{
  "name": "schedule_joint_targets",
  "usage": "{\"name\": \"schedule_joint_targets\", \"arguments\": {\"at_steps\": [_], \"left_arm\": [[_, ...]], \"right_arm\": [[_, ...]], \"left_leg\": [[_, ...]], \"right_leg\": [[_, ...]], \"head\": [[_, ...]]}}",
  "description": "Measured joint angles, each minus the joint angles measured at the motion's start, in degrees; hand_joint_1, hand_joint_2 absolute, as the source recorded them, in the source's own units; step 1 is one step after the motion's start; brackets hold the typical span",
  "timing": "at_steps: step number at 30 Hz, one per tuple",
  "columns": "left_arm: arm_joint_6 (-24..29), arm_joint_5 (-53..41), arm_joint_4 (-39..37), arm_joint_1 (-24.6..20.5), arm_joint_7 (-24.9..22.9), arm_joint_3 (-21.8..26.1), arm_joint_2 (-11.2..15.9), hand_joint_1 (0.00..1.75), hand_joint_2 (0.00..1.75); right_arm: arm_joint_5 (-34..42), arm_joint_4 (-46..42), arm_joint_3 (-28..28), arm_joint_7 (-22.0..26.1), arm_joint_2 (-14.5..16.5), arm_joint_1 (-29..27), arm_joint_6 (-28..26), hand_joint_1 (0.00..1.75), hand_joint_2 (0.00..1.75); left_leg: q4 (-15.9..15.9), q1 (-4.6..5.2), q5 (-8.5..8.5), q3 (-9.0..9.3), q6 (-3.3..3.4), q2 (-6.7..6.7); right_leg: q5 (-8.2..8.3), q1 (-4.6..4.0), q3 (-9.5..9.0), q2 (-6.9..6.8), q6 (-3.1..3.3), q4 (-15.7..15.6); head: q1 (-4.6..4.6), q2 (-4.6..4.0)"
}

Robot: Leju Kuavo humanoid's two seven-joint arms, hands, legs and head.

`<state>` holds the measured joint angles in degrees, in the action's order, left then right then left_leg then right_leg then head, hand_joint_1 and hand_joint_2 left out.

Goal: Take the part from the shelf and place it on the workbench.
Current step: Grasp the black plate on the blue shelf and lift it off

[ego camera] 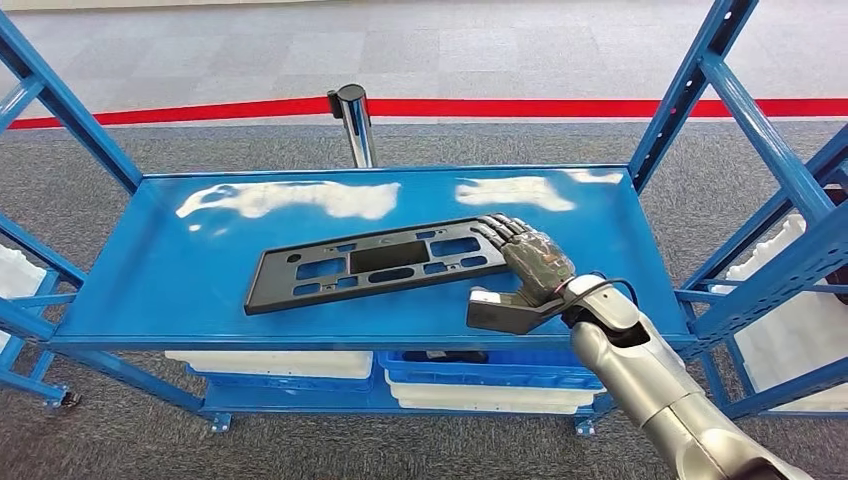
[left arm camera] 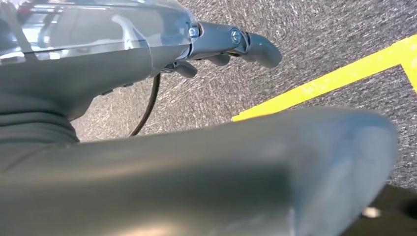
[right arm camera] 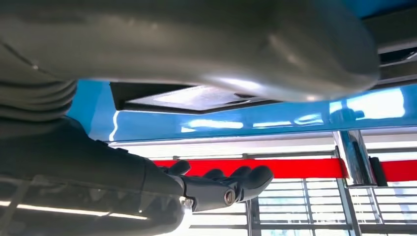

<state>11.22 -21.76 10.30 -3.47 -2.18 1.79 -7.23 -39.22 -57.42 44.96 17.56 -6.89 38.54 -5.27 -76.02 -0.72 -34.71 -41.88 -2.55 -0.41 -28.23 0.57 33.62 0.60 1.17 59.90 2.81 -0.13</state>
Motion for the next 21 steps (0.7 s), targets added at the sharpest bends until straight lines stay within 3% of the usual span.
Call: {"name": "schedule_joint_targets", "arguments": {"at_steps": [1,3,5,9,11,14,15,16,17,19,21], "left_arm": [[-0.01,-0.08,-0.01,0.04,-0.02,-0.11,0.00,0.00,0.00],[-0.01,-0.25,-0.01,0.06,-0.04,-0.29,0.01,0.00,0.00],[-0.01,-0.36,0.00,-0.02,-0.09,-0.37,0.02,0.00,0.00],[-0.01,-0.49,0.02,-0.19,-0.08,-0.42,-0.05,0.00,0.00],[0.05,-0.48,0.02,-0.35,-0.04,-0.42,-0.12,0.00,0.00],[0.18,-0.49,0.02,-0.52,-0.14,-0.40,-0.14,0.00,0.00],[0.18,-0.50,0.02,-0.49,-0.20,-0.40,-0.14,0.00,0.00],[0.19,-0.51,0.02,-0.47,-0.30,-0.40,-0.15,0.00,0.00],[0.18,-0.56,0.02,-0.45,-0.39,-0.40,-0.15,0.00,0.00],[0.17,-0.71,0.01,-0.46,-0.56,-0.39,-0.15,0.00,0.00],[0.17,-0.92,0.01,-0.58,-0.69,-0.40,-0.15,0.00,0.00]], "right_arm": [[-0.10,0.01,0.09,0.00,0.12,-0.05,0.13,0.00,0.00],[-0.32,0.05,0.19,-0.01,0.53,0.01,0.45,0.00,0.00],[-0.46,0.19,0.36,0.00,1.11,0.13,0.74,0.00,0.00],[-0.52,0.37,0.86,0.02,1.84,0.18,0.94,0.00,0.00],[-0.47,0.40,1.00,0.14,1.98,0.41,1.21,0.00,0.00],[-0.35,0.69,1.41,0.37,2.31,0.44,2.12,0.00,0.00],[-0.34,0.88,1.61,0.40,2.45,0.26,2.38,0.00,0.00],[-0.31,1.09,1.84,0.42,2.59,0.10,2.59,0.00,0.00],[-0.19,1.28,2.05,0.44,2.72,0.01,2.89,0.00,0.00],[0.51,1.79,2.49,0.63,2.98,0.11,4.54,0.00,0.00],[1.52,2.54,3.20,0.91,3.47,0.41,7.46,0.00,0.00]], "left_leg": [[1.59,0.14,1.05,-0.16,0.18,0.00],[9.15,0.61,6.44,1.63,0.87,0.00],[14.74,1.11,9.76,3.27,1.52,-0.03],[16.29,1.13,10.31,4.46,2.44,-0.06],[16.62,0.79,10.14,5.21,2.85,-0.08],[16.69,0.59,9.52,5.52,3.12,-0.12],[16.67,0.55,9.26,5.70,3.09,-0.17],[16.65,0.52,8.97,6.00,3.02,-0.23],[16.64,0.50,8.63,6.41,2.90,-0.29],[16.61,0.49,7.94,7.27,2.49,-0.36],[16.63,0.54,7.39,7.67,1.92,-0.32]], "right_leg": [[-0.54,-0.12,-0.76,0.05,-0.03,0.00],[-1.67,-0.26,-2.22,0.12,-0.16,-0.06],[-2.65,-0.40,-3.21,0.17,-0.48,-0.18],[-3.06,-0.52,-4.09,0.14,-1.70,0.52],[-4.37,-0.45,-2.46,0.06,-2.21,3.77],[-8.36,-0.20,3.93,0.01,-2.61,13.03],[-8.57,-0.16,5.55,0.00,-2.68,14.54],[-7.46,-0.12,6.25,-0.02,-2.73,14.10],[-5.14,-0.07,6.04,-0.04,-2.74,11.77],[-0.01,-0.10,4.19,-0.12,-2.66,4.57],[1.75,-0.35,3.06,-0.21,-2.25,0.43]], "head": [[0.22,0.00],[0.77,0.00],[1.02,0.00],[0.96,0.00],[0.61,0.00],[-0.26,0.00],[-0.50,0.00],[-0.73,0.00],[-0.96,0.00],[-1.28,0.00],[-1.53,0.00]]}}
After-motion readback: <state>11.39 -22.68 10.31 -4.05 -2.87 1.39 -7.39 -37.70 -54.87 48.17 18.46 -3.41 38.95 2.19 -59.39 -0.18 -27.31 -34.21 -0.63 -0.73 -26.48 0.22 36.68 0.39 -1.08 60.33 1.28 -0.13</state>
